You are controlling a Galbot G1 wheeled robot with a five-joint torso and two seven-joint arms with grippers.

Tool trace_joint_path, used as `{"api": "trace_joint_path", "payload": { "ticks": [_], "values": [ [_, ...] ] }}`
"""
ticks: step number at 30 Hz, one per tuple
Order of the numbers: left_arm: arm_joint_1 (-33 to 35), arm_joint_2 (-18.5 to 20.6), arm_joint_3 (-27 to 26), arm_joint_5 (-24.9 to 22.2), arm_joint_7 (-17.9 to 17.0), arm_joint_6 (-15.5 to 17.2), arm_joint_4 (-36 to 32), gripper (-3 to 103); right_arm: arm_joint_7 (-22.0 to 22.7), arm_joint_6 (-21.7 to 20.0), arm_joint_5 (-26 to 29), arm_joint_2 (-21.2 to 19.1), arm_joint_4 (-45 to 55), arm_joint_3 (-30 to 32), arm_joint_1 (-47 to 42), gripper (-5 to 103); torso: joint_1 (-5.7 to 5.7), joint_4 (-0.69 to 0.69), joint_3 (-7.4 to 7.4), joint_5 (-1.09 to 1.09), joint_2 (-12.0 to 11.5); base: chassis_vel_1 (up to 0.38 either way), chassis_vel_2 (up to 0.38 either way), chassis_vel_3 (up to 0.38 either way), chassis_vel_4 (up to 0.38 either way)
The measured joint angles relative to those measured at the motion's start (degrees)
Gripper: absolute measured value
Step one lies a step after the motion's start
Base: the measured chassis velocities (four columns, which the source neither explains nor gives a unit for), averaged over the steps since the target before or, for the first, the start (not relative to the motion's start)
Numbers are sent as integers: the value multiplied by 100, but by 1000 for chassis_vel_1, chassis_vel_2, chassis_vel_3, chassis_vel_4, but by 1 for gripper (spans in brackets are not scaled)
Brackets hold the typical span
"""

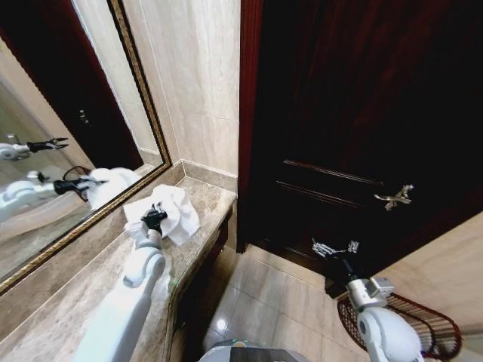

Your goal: Discard the used towel into the hamper.

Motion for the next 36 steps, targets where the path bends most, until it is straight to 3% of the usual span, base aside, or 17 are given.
{"api": "trace_joint_path", "payload": {
  "ticks": [3, 7, 18, 20, 24, 36],
  "values": [
    [368, -11, -5, -15, 296, 34, -953, 7, 124, -3, 91, 34, 237, 46, -66, 100, -1, 1, -1, 2, 1, 0, 0, 0, 0],
    [399, -9, 126, 42, 396, 286, -1289, 7, 193, -33, 302, 42, 520, 106, -187, 100, -2, -1, -1, 0, 0, 0, 0, 0, 0],
    [604, -30, 152, 303, 655, 754, -1190, 7, 320, 57, 416, 88, 934, 238, -358, 100, -1, -1, 0, 0, 0, 0, 0, 0, 0],
    [720, -66, 182, 323, 688, 803, -1232, 7, 303, -108, 406, 95, 1058, 253, -380, 100, -1, -1, 0, 0, 0, 0, 0, 0, 0],
    [799, -129, 210, 347, 753, 797, -1261, 7, 276, -283, 373, 109, 1114, 246, -344, 100, 0, -1, 0, 0, 0, 0, 0, 0, 0],
    [910, -276, 229, 402, 765, 680, -1240, 7, 239, -270, 285, 111, 1021, 197, -360, 100, 0, -1, 0, 1, 0, 33, -104, -29, 111]
  ]
}}
